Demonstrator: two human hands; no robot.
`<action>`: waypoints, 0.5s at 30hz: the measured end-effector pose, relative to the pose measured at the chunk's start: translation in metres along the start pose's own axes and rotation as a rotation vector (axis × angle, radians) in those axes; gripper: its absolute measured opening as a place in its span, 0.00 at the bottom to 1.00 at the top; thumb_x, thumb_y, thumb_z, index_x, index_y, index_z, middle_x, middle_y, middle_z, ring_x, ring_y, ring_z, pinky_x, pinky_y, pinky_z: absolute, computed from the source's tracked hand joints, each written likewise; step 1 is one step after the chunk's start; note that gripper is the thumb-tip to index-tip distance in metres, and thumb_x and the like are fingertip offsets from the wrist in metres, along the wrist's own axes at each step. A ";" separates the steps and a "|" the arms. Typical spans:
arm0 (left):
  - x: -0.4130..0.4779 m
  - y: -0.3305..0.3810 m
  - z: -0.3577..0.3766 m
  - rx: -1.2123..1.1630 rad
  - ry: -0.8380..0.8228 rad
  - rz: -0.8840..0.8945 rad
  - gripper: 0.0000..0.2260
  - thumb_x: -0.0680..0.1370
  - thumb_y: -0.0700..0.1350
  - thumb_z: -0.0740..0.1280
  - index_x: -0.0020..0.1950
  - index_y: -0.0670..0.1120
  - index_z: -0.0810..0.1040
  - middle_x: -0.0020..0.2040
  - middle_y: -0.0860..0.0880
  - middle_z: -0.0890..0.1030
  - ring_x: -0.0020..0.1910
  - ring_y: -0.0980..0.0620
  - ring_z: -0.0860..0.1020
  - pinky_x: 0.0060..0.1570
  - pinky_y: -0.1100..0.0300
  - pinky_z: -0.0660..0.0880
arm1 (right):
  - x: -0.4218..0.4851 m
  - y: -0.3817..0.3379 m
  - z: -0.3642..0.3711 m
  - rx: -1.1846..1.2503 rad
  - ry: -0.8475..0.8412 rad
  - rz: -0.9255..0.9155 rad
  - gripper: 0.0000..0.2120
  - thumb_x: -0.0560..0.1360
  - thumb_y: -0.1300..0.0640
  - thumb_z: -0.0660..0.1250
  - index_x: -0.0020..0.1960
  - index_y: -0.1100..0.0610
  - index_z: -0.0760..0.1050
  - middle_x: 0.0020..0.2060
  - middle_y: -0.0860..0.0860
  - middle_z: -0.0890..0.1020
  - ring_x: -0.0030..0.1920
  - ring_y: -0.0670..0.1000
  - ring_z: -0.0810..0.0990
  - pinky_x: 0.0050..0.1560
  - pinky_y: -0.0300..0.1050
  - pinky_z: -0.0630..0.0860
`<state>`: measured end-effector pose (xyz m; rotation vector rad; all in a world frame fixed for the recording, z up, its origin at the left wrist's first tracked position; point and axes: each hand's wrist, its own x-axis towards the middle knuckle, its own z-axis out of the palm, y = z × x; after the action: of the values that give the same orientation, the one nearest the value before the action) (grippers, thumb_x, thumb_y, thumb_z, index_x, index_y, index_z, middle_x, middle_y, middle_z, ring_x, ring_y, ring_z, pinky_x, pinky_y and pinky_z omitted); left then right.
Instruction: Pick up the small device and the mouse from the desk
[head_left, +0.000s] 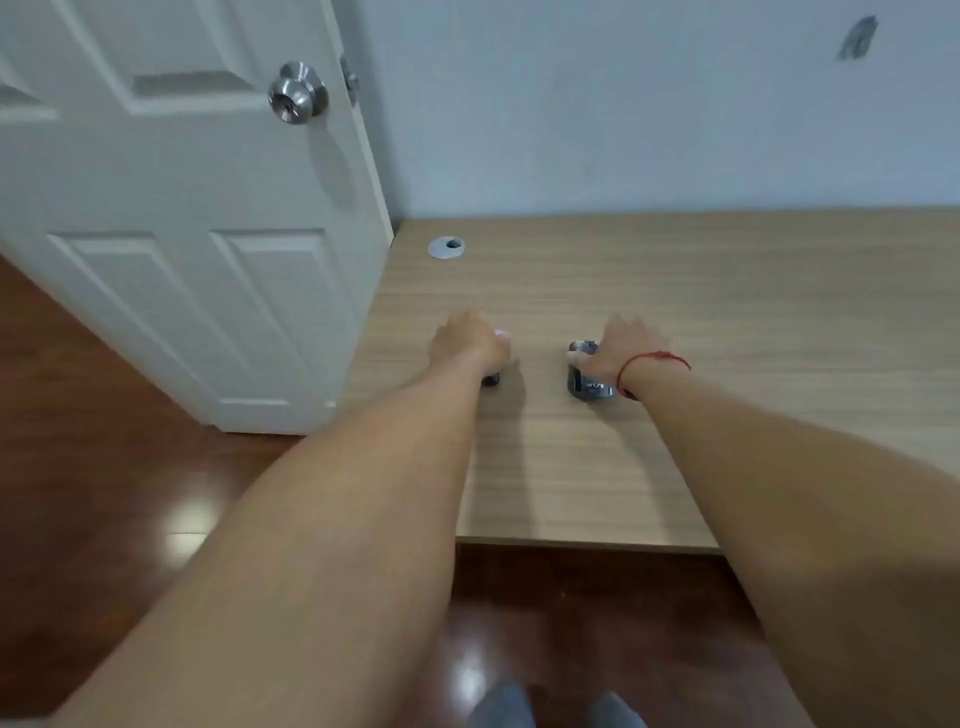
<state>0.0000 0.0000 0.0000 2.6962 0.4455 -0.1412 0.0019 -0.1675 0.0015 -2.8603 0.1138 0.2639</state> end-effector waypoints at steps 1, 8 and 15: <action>0.000 -0.004 0.008 -0.004 -0.016 -0.009 0.13 0.78 0.53 0.61 0.56 0.47 0.76 0.61 0.47 0.76 0.60 0.43 0.74 0.53 0.57 0.71 | 0.000 0.001 0.006 -0.028 0.016 0.016 0.24 0.72 0.39 0.67 0.54 0.59 0.76 0.55 0.57 0.81 0.57 0.60 0.80 0.46 0.47 0.71; 0.017 -0.026 0.053 -0.024 0.136 -0.047 0.25 0.77 0.57 0.63 0.68 0.42 0.67 0.67 0.43 0.70 0.68 0.43 0.67 0.61 0.53 0.68 | 0.017 0.009 0.049 -0.049 0.161 0.034 0.27 0.69 0.37 0.68 0.57 0.58 0.77 0.55 0.56 0.81 0.57 0.59 0.80 0.46 0.45 0.68; 0.024 -0.044 0.067 -0.122 0.163 -0.027 0.21 0.78 0.55 0.63 0.63 0.42 0.71 0.64 0.42 0.73 0.64 0.42 0.72 0.59 0.52 0.70 | 0.012 0.007 0.075 0.046 0.251 -0.078 0.28 0.69 0.37 0.65 0.60 0.56 0.77 0.54 0.58 0.80 0.56 0.60 0.79 0.47 0.47 0.70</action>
<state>0.0059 0.0174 -0.0817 2.5919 0.5216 0.0960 0.0000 -0.1543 -0.0736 -2.8309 0.0552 -0.1132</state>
